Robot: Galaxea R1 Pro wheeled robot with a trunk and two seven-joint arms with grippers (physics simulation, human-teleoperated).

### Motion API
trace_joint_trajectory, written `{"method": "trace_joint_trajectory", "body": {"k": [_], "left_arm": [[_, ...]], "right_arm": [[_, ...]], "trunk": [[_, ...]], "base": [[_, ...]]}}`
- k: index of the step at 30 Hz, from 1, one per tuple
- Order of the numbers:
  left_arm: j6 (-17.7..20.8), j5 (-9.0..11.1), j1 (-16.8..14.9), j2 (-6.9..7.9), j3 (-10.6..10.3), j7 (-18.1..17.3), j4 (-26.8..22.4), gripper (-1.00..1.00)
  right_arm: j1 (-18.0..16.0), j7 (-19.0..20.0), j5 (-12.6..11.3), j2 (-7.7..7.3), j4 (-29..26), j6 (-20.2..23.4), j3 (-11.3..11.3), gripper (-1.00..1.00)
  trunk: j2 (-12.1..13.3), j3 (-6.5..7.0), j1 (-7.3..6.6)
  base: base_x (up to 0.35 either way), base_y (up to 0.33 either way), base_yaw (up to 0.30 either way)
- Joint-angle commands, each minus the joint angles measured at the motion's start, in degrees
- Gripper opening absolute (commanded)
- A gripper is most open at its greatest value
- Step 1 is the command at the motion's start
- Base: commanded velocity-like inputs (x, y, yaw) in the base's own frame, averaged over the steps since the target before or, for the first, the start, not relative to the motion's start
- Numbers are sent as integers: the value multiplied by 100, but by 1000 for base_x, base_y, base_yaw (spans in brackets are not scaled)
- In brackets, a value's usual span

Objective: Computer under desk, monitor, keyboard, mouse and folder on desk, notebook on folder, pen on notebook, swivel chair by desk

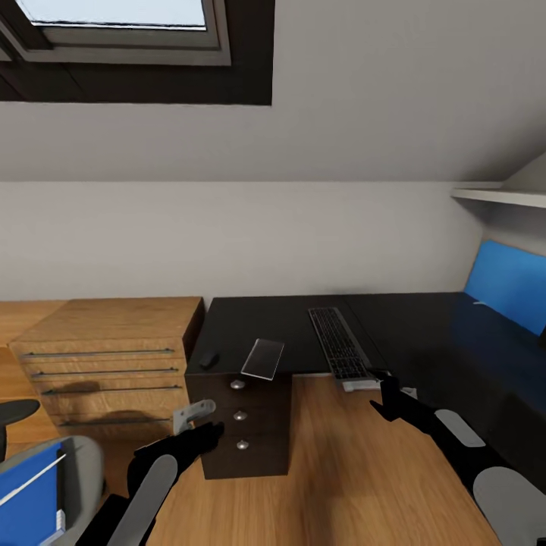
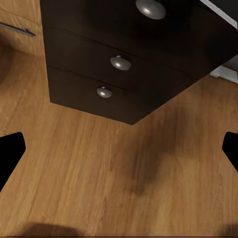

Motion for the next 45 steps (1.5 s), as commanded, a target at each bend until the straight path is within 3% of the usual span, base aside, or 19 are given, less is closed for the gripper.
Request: {"method": "trace_joint_trajectory", "body": {"k": [1, 5, 12, 16, 25, 29, 32, 33, 35, 36, 37, 38, 45], "left_arm": [[0, 52, 7, 5, -12, 59, -8, 100], [0, 52, 41, 5, -26, 59, -36, 100], [-11, 45, 85, 5, -352, 59, -82, 100], [-19, 44, 96, 5, -460, 63, -89, 100], [-25, 43, 98, 5, -497, 64, -91, 100], [-26, 43, 99, 5, -510, 64, -91, 100], [-26, 45, 98, 5, -513, 61, -90, 100], [-26, 70, 100, 5, -619, 45, -91, 100], [-26, 183, 101, 5, -694, 39, -93, 100], [-26, 305, 101, 8, -746, 37, -97, 100], [-31, 571, 101, 20, -875, 34, -133, 100], [-32, 625, 101, 24, -907, 33, -147, 100], [-35, 722, 101, 31, -977, 33, -192, 100]], "right_arm": [[-6, 34, -9, -6, 30, -5, 37, 100], [-5, 39, -9, -1, 121, -11, 37, 100], [-4, 39, 0, 15, 190, -144, 37, 100], [-5, 40, 2, 21, 214, -444, 37, 100], [-7, 37, 31, 31, 639, -1035, 69, 100], [-8, 89, 431, 38, 788, -1525, 78, 100], [-8, 320, 494, 37, 812, -1555, 70, 100], [-8, 757, 515, 35, 831, -1556, 47, 100], [-8, 836, 514, 36, 833, -1556, 38, 100], [-8, 874, 513, 34, 834, -1556, 31, 100], [-8, 1039, 513, 31, 833, -1556, 26, 100], [-8, 1115, 512, 30, 834, -1556, 27, 100], [-8, 1260, 511, 34, 806, -1556, 35, 100]], "trunk": [[-46, -25, 23], [-206, -97, 110], [-487, -222, 264], [-647, -294, 352], [-1008, -456, 550], [-1169, -527, 638], [-1289, -581, 704], [-1329, -599, 725], [-1409, -635, 769], [-1449, -653, 791], [-1489, -671, 813], [-1530, -689, 835], [-1810, -815, 989]], "base": [[0, 0, 0], [0, 0, 0], [0, 0, 0], [0, 0, 0], [0, 0, 0], [0, 0, 0], [0, 0, 0], [0, 0, 0], [0, 0, 0], [0, 0, 0], [0, 0, 0], [0, 0, 0], [0, 0, 0]]}}
